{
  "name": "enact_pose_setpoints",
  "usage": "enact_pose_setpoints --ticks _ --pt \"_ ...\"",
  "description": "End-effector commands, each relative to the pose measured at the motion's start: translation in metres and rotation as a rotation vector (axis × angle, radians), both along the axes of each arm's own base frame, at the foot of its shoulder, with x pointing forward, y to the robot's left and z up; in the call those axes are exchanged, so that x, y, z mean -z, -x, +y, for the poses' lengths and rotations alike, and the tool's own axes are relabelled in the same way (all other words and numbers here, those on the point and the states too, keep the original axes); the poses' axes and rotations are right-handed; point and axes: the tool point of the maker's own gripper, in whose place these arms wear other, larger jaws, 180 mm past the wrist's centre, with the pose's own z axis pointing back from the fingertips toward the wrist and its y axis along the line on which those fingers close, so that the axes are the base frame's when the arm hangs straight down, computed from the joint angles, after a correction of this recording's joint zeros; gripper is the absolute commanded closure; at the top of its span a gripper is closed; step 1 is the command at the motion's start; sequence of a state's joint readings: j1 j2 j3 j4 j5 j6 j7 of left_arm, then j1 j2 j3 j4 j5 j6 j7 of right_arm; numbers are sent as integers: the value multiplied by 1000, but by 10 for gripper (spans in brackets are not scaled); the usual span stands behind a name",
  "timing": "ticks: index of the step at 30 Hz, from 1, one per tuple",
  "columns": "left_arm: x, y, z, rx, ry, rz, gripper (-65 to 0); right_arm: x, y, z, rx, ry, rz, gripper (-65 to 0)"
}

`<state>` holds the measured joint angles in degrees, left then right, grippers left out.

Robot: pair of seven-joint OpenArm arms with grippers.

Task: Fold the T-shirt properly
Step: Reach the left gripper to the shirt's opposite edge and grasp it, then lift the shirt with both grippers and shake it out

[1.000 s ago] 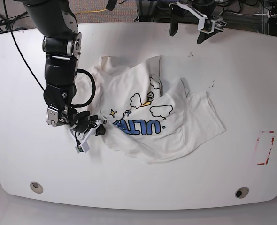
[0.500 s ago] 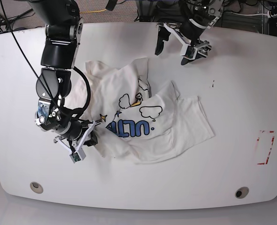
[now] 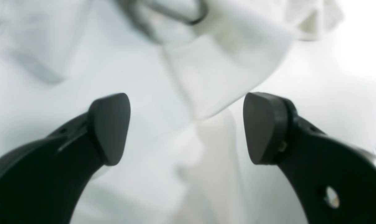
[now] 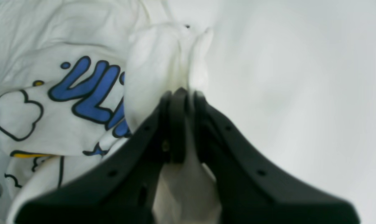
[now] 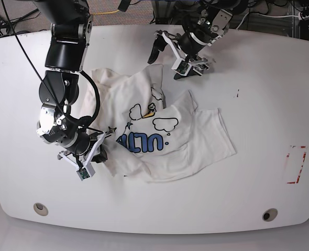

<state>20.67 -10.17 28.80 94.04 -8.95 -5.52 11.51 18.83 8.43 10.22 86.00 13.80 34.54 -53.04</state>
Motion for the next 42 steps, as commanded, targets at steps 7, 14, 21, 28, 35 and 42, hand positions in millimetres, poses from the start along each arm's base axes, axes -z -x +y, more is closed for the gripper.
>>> enact_pose_setpoints --ticks 7,14,21,28,35,42 --pt "11 -3 -32 109 0 0 -483 -27 -13 -1 -2 -11 -81 0" --pt "23 -19 -24 103 -42 4 -18 -42 -15 -4 -1 3 -126 0" --pt "-1 -49 3 -24 -53 -71 0 -78 -15 -17 1 63 -229 0" --pt "-51 -62 52 -73 -95 -189 0 -117 -27 -37 31 104 -318 0" --pt "-100 -70 115 -57 -242 -329 0 -149 -44 -53 38 152 -374 0" --pt "-151 -97 158 -64 -352 -494 0 -186 -56 -46 23 161 -453 0"
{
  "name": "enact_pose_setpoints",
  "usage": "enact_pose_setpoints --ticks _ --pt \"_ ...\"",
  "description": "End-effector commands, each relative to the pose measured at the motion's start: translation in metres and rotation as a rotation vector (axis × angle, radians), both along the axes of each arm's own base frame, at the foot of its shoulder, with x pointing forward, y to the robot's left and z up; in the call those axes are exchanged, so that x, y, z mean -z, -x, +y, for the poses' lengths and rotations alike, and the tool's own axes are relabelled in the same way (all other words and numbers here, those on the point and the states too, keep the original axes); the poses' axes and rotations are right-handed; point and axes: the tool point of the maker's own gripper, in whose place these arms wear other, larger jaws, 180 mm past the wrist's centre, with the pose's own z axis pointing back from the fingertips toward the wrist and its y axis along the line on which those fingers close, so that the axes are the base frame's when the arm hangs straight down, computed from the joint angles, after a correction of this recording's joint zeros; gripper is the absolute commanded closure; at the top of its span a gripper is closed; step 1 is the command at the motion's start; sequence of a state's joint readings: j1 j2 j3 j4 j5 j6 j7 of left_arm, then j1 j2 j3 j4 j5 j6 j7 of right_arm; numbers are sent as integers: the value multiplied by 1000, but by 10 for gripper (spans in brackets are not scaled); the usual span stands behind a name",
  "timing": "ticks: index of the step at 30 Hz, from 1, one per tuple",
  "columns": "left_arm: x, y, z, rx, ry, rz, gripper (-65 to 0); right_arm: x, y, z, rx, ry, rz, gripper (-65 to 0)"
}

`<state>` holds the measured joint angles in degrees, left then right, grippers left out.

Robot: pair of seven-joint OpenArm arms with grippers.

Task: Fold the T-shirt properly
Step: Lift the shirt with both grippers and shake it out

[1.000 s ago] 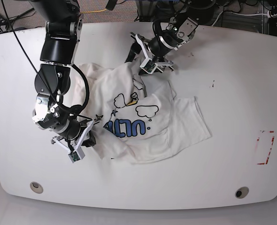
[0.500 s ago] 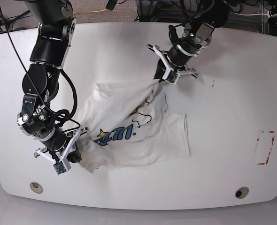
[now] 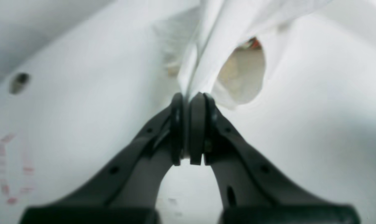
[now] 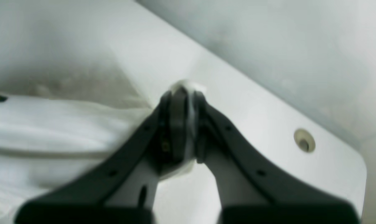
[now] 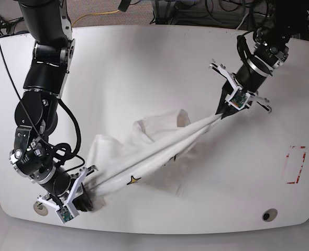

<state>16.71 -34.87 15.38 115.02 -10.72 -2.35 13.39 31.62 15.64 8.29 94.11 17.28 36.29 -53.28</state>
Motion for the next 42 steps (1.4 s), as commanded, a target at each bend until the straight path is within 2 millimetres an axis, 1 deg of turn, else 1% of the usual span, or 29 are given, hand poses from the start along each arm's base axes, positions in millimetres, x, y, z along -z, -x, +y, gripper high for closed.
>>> enact_pose_setpoints --ticks 1,2,4,7,8,9,12,14,17,18,20,22,23,26,28,29,30,32,34,35,36,38,39,40,42 --pt "-24 -17 22 -34 -44 -83 0 -44 -11 -22 68 25 -109 0" --pt "-36 -25 28 -39 -39 -118 0 -54 -13 -21 67 23 -130 0" --pt "-56 -37 39 -53 -35 -158 0 -67 -17 -17 59 30 -157 0" --pt "-95 -58 55 -66 -8 -225 0 -88 -22 3 9 77 -199 0" --pt "-105 -62 58 -67 -1 -242 0 -94 -23 7 -2 87 -211 0" --pt "-119 -68 64 -71 5 -268 0 -103 -24 10 -8 94 -229 0" --pt "-155 -78 75 -75 9 -332 0 -129 -27 12 -11 100 -281 0" --pt "-174 -83 80 -71 -8 -368 0 -146 -28 11 -7 102 -314 0" --pt "-219 -90 85 -59 -17 -455 0 -182 -28 8 12 117 -366 0" --pt "-227 -91 86 -58 -15 -471 0 -188 -28 8 13 117 -375 0" --pt "-251 -92 87 -50 -9 -513 0 -202 -26 9 15 124 -402 0" --pt "-271 -92 89 -46 -7 -548 0 -213 -24 13 11 144 -419 0" --pt "-283 -91 90 -43 -6 -570 0 -224 -21 16 8 157 -443 0" --pt "-311 -92 96 -50 26 -613 0 -233 -18 20 -3 177 -465 0" --pt "-316 -93 91 -34 45 -616 0 -233 -17 21 -12 193 -468 0" --pt "-315 -94 86 -19 54 -607 0 -232 -15 22 -20 205 -471 0" --pt "-311 -95 81 -4 55 -592 0 -233 -12 24 -20 211 -479 0" --pt "-304 -97 75 11 52 -571 0 -226 -10 21 -12 227 -466 0" --pt "-290 -100 72 20 51 -531 0 -216 -9 18 -10 240 -451 0" --pt "-286 -100 70 24 52 -521 0 -213 -9 18 -12 242 -445 0" --pt "-274 -101 68 29 48 -492 0 -207 -9 19 -15 243 -433 0" --pt "-257 -101 67 29 50 -449 0 -204 -8 19 -17 245 -431 0" --pt "-251 -100 67 29 52 -433 0 -204 -7 20 -18 247 -435 0" --pt "-239 -100 67 28 52 -403 0 -205 -6 21 -20 250 -440 0" --pt "-226 -98 67 28 54 -370 0 -207 -5 22 -21 251 -444 0"
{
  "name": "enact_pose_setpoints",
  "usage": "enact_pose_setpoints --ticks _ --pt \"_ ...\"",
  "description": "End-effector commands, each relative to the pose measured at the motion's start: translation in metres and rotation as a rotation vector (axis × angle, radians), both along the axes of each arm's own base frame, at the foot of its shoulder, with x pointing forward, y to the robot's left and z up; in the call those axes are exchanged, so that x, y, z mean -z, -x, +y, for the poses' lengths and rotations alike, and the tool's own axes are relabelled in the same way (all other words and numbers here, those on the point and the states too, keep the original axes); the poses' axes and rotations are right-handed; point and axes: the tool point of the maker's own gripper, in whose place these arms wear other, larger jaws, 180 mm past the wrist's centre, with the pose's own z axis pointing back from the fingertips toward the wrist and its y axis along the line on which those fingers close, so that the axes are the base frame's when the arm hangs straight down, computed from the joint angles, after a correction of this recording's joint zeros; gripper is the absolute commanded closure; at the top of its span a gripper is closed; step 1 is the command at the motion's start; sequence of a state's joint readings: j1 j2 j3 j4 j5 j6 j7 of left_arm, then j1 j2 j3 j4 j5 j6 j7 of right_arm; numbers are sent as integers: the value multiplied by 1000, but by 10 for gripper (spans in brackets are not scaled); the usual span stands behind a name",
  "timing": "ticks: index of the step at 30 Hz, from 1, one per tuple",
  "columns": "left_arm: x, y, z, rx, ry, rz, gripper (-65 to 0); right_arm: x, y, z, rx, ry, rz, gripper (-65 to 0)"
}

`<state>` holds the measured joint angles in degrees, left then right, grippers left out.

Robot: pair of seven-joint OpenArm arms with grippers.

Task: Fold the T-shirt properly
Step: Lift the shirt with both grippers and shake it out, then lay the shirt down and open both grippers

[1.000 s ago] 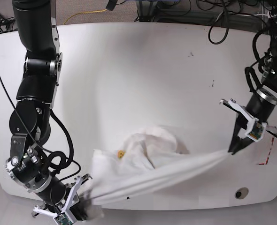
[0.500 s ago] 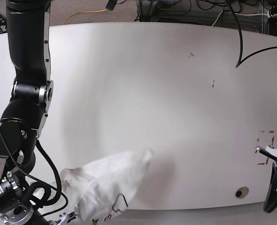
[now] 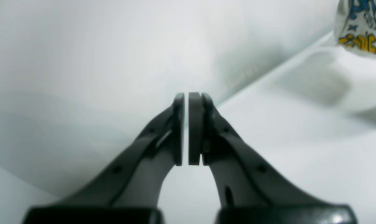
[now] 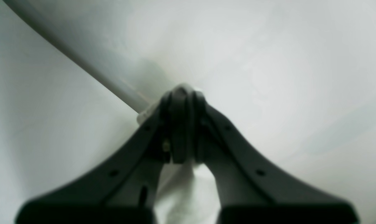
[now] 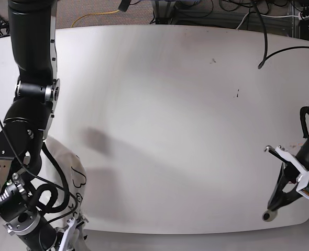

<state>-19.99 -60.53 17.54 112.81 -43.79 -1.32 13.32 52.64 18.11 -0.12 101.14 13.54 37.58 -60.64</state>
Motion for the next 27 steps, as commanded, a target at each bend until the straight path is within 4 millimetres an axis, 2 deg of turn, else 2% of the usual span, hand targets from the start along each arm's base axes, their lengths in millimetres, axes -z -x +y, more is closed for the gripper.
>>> enact_pose_setpoints --ticks 1,3,7,8,11,12,14,18,22,26,27 --pt "-4 2 1 1 8 -20 0 -38 7 6 -34 -10 -108 0" --pt "7 4 1 -4 31 4 0 -39 7 16 -53 13 -108 0" --pt "29 9 12 -42 62 54 0 -27 8 54 -131 111 -86 0" --pt "33 11 15 -52 77 64 0 -24 11 69 -163 124 -88 0" --pt "40 14 20 -73 108 75 0 -32 22 103 -236 147 -124 0" --pt "42 16 22 -80 115 78 0 -35 25 109 -249 154 -135 0" --pt "49 19 27 -95 117 96 0 -37 28 115 -255 168 -148 0" --pt "57 23 37 -127 133 114 0 -55 29 126 -241 166 -200 0" --pt "67 28 39 -135 134 141 0 -56 32 136 -248 158 -210 0" --pt "79 32 37 -137 143 171 0 -28 35 140 -263 147 -164 0" --pt "82 33 36 -138 155 179 0 -15 36 140 -268 141 -141 0"
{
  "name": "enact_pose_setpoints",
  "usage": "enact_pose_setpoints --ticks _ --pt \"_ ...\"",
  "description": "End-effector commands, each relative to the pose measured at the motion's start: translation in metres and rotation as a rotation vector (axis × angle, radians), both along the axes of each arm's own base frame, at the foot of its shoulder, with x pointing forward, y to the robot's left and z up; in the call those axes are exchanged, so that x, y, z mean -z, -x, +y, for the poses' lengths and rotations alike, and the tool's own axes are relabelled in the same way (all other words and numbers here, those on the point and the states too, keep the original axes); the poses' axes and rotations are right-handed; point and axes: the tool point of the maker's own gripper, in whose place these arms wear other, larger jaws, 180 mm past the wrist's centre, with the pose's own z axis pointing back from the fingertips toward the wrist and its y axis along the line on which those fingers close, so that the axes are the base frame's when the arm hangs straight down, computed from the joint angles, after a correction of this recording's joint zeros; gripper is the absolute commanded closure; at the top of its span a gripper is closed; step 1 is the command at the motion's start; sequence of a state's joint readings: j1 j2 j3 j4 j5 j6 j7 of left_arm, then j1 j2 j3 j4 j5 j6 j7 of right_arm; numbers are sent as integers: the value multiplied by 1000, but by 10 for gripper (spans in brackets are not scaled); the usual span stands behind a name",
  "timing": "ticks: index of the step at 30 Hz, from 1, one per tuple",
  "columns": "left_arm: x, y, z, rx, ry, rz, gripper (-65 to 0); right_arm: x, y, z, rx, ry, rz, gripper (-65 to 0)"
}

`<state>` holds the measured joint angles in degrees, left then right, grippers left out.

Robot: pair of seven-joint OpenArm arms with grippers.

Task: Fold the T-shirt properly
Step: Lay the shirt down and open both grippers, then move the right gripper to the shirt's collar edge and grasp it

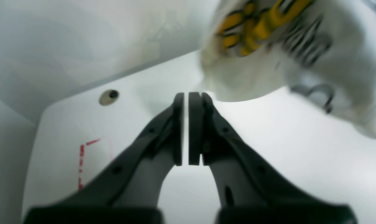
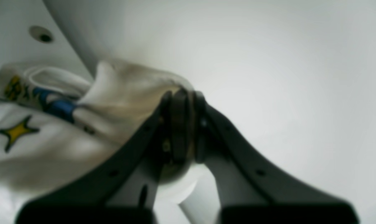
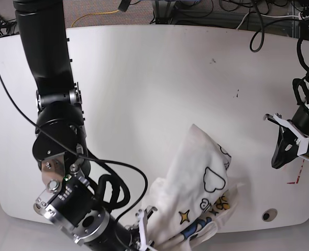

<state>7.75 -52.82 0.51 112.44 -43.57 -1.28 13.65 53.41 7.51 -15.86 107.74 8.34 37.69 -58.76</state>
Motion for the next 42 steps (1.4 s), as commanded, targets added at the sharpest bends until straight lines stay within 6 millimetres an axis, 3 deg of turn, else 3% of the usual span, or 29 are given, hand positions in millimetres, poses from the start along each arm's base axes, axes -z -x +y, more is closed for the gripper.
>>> enact_pose_setpoints --ticks 1,3,8,14,20,24,31,36,42 --pt "-13 -1 -1 1 10 -54 0 3 5 -3 7 -6 -10 0" --pt "-11 0 -1 -2 -4 -55 0 23 7 -3 3 -9 29 0" --pt "13 8 -3 -16 -50 -27 0 95 19 -8 10 -26 185 0" --pt "33 17 -8 -28 -20 10 0 171 35 -44 89 -164 362 -78" --pt "49 21 -10 -47 1 74 0 221 49 -78 186 -272 478 -127" --pt "59 25 -13 -58 28 100 0 250 58 -114 301 -345 545 -200" --pt "72 32 -13 -64 34 137 0 278 74 -184 506 -451 589 -390" --pt "81 39 -13 -65 35 166 0 298 91 -223 620 -493 624 -445" --pt "90 45 -16 -73 57 187 0 317 101 -228 643 -498 677 -452"
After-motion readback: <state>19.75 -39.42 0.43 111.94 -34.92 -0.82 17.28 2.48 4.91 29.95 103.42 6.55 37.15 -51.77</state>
